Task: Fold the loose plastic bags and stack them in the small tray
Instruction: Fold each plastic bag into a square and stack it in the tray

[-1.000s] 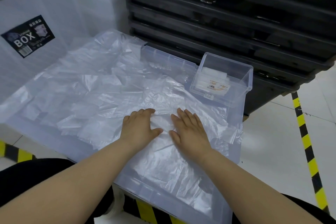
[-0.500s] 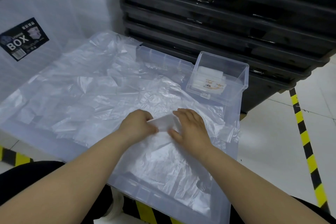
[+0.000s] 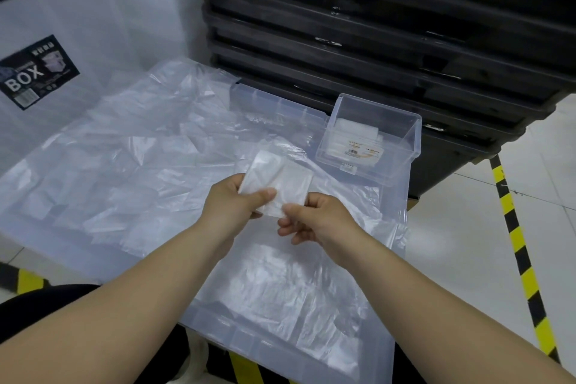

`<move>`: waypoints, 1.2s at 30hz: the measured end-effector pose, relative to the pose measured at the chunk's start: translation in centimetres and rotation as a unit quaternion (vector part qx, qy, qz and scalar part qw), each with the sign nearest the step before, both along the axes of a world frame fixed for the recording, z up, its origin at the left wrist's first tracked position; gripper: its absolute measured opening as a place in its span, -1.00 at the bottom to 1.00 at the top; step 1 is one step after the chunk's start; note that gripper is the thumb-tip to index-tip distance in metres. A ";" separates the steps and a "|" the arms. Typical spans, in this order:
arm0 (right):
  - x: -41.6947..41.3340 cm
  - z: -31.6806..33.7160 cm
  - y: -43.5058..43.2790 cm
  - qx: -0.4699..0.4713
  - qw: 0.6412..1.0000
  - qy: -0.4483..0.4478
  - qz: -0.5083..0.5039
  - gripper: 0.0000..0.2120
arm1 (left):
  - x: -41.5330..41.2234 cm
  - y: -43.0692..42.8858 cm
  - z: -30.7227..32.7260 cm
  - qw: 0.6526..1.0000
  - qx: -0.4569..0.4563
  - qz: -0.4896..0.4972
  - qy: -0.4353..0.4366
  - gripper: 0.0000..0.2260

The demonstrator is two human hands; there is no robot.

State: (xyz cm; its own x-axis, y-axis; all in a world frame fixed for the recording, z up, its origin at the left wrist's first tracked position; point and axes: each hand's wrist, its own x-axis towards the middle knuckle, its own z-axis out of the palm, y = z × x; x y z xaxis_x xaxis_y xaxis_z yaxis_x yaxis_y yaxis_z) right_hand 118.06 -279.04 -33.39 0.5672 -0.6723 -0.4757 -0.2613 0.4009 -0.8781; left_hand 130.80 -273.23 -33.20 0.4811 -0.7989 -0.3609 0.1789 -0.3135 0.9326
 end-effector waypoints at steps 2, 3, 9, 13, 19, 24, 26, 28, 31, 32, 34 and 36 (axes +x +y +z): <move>-0.4 0.2 -0.5 0.012 1.000 0.006 0.017 -0.88 | 0.3 0.0 -0.1 1.000 0.000 0.012 0.022 -0.90; -0.7 0.3 -0.7 0.016 0.999 0.008 0.031 -0.90 | 0.4 0.1 -0.1 0.999 0.002 0.013 0.031 -0.88; -1.6 0.8 -1.8 0.045 0.997 0.027 0.062 -0.95 | 0.4 -0.1 0.2 0.999 -0.002 0.022 0.033 -0.89; -1.0 0.9 -1.5 -0.009 1.000 0.008 -0.010 -0.97 | -0.4 0.2 0.4 1.000 0.010 -0.010 0.013 -0.85; -1.3 1.7 -2.1 -0.061 0.997 0.039 -0.023 -0.91 | -0.8 -0.2 0.9 1.000 0.007 -0.010 -0.011 -0.84; -2.5 3.5 -4.5 -0.052 0.995 0.040 -0.073 -0.83 | -0.8 -3.6 2.0 0.996 -0.043 0.054 -0.053 -0.91; -3.2 4.8 -6.1 -0.066 0.990 0.038 -0.118 -0.84 | -1.2 -5.4 2.4 0.991 -0.061 0.022 -0.117 -0.85; -3.8 6.2 -7.9 -0.102 0.983 0.054 -0.143 -0.85 | -1.6 -6.9 2.4 0.973 -0.057 -0.068 -0.211 -0.72; -4.6 7.9 -10.7 -0.161 0.967 0.095 -0.171 -0.86 | -2.1 -8.8 1.9 0.894 -0.022 -0.233 -0.382 -0.57; -4.7 8.2 -11.7 -0.177 0.962 0.111 -0.178 -0.90 | -2.2 -9.4 1.7 0.871 -0.014 -0.267 -0.413 -0.53; -4.9 8.5 -13.3 -0.205 0.952 0.141 -0.177 -0.96 | -2.3 -10.3 1.2 0.846 0.004 -0.301 -0.441 -0.49; -5.0 8.3 -14.7 -0.230 0.943 0.175 -0.167 -0.90 | -2.3 -10.8 0.7 0.832 0.021 -0.324 -0.450 -0.48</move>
